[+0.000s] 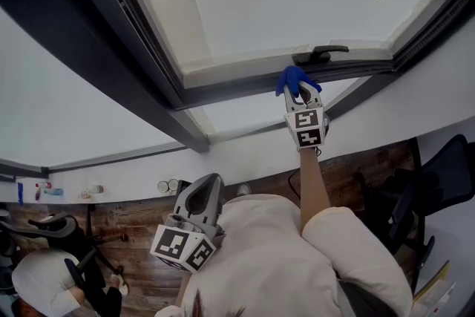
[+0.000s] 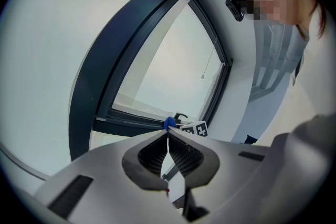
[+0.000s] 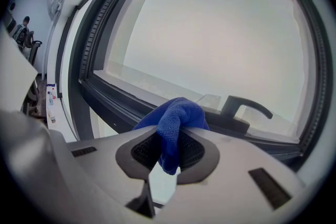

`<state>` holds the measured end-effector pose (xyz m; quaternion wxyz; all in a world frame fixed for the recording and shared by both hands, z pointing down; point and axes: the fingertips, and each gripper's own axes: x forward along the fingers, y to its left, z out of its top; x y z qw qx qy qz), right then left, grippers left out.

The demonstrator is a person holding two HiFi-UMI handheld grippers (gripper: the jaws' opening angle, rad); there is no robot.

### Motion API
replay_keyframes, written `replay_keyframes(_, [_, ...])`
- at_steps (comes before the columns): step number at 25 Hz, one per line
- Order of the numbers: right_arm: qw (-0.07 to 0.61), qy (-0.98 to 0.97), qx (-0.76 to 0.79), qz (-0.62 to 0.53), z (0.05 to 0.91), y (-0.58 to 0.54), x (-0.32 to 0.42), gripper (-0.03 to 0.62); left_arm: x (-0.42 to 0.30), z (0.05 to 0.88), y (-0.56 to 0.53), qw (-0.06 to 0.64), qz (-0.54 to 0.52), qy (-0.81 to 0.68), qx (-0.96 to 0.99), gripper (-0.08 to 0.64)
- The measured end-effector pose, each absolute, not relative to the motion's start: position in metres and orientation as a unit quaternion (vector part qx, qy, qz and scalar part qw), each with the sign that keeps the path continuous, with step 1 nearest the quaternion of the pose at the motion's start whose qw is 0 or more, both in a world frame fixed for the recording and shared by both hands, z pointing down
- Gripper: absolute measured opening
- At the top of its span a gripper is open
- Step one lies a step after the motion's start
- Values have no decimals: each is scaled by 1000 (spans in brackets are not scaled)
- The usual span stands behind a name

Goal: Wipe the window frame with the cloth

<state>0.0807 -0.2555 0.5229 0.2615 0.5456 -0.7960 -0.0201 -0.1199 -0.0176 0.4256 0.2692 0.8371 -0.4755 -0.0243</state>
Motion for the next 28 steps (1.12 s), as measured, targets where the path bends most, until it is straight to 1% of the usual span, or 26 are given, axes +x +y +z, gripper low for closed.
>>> replay_keyframes(17, [247,-764,597,-3,522,-264,129,57,-116,424,-21,263,-23,-473,840,11])
replay_keyframes(28, [247,-757,604,3,522,-266,144,57,-108,426,-27,264,-21,-469,842,11])
